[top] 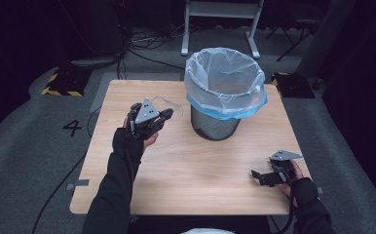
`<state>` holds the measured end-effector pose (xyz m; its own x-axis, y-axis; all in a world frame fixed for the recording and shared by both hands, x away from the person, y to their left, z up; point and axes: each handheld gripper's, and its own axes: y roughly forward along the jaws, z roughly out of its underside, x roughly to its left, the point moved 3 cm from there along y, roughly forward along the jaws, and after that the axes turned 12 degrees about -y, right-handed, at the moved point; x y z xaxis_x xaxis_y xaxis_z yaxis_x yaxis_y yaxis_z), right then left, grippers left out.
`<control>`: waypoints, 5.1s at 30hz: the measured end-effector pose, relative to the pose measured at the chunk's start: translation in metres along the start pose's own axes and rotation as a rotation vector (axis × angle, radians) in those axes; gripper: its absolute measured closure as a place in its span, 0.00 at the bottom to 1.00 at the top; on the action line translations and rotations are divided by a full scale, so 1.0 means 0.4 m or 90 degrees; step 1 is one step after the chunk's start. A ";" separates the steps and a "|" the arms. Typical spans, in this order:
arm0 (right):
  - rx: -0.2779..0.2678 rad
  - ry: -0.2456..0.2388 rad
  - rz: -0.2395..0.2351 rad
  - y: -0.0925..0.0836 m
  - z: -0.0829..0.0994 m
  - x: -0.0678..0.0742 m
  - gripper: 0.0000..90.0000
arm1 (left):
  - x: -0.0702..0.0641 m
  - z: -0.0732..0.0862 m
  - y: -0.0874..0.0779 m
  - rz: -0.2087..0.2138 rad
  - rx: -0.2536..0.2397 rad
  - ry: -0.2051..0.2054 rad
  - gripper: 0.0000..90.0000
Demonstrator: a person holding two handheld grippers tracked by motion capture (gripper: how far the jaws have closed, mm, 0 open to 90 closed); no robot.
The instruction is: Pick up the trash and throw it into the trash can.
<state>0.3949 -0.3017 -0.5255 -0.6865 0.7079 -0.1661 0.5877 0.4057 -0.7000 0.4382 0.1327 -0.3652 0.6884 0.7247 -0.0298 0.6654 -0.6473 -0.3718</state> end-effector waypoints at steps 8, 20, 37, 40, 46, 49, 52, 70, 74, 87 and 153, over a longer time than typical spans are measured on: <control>0.002 -0.002 0.000 0.000 0.000 -0.001 0.00 | 0.005 -0.089 -0.031 -0.014 -0.035 0.024 0.97; 0.001 -0.002 0.000 0.000 0.000 -0.001 0.00 | -0.003 -0.212 -0.043 -0.025 -0.051 0.054 0.97; 0.001 -0.002 0.000 0.000 0.000 -0.001 0.00 | -0.085 -0.357 0.032 0.018 -0.068 0.072 0.97; 0.001 0.000 -0.001 -0.001 0.001 0.000 0.00 | -0.110 -0.367 0.063 0.037 -0.071 0.070 0.97; 0.000 0.006 -0.004 -0.001 0.000 0.002 0.00 | -0.138 -0.373 0.108 0.059 -0.056 0.080 0.97; 0.000 0.005 -0.004 -0.001 0.000 0.002 0.00 | -0.149 -0.374 0.121 0.066 -0.054 0.076 0.97; 0.000 0.006 -0.005 -0.001 0.000 0.002 0.00 | -0.164 -0.375 0.146 0.071 -0.043 0.080 0.97; -0.002 0.007 -0.004 -0.001 0.000 0.002 0.00 | -0.200 -0.356 0.221 0.073 0.005 0.093 0.96; -0.001 0.007 -0.004 -0.001 0.000 0.002 0.00 | -0.202 -0.349 0.232 0.077 0.021 0.094 0.96; -0.002 0.007 -0.002 -0.001 0.000 0.003 0.01 | -0.206 -0.324 0.263 0.068 0.035 0.083 0.93; -0.002 0.000 -0.001 -0.001 0.002 0.001 0.01 | -0.100 -0.104 0.031 -0.064 0.081 0.078 0.25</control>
<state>0.3941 -0.3021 -0.5256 -0.6876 0.7069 -0.1656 0.5879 0.4083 -0.6983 0.4310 0.0860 -0.3299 0.6562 0.7443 0.1239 0.6954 -0.5328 -0.4822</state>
